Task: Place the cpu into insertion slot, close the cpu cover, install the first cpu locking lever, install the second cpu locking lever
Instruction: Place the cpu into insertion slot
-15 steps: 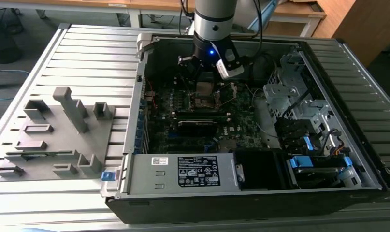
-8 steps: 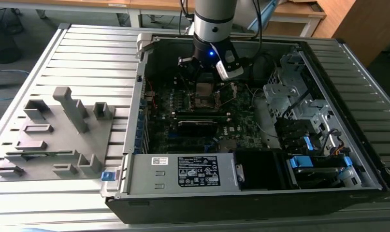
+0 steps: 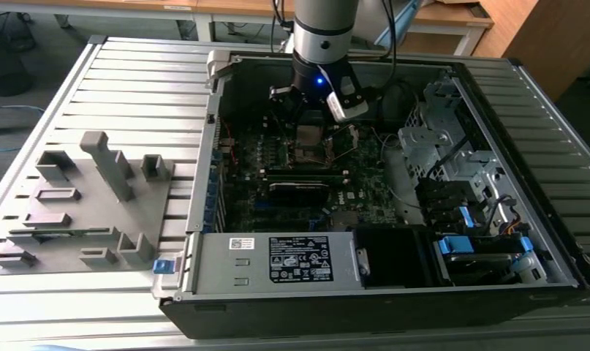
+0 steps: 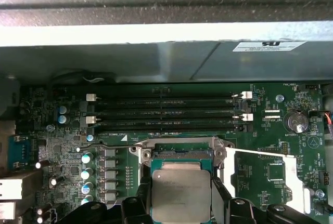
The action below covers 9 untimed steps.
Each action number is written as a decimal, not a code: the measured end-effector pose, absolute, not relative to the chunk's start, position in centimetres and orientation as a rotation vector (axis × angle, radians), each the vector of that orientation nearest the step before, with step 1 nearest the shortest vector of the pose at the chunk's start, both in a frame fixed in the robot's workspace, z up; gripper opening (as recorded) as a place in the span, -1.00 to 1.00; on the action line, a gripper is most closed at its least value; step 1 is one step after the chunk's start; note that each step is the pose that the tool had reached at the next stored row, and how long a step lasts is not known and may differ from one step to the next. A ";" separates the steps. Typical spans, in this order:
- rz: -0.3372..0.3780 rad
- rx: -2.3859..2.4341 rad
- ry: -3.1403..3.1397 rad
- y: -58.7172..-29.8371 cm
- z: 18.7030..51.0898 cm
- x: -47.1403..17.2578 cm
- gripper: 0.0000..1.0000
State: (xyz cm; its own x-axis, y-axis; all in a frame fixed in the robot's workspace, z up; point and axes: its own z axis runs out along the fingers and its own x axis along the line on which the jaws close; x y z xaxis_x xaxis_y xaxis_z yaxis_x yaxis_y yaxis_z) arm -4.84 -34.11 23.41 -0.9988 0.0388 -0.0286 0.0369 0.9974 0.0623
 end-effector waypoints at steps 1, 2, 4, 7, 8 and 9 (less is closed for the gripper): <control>0.096 0.069 3.109 -34.1 23.4 -4.8 0.08; 0.096 0.086 3.109 -34.1 23.4 -4.8 0.08; 0.095 0.126 3.107 -34.1 23.4 -4.8 0.08; 0.094 0.201 3.101 -34.1 23.3 -4.8 0.08; 0.093 0.229 3.099 -34.1 23.3 -4.8 0.08; 0.093 0.256 3.096 -34.1 23.3 -4.8 0.08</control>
State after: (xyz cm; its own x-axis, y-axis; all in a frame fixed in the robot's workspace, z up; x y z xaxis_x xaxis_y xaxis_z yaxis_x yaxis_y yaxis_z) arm -4.84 -34.11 23.30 -0.9858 0.1654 -0.0286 0.1634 0.9846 0.0624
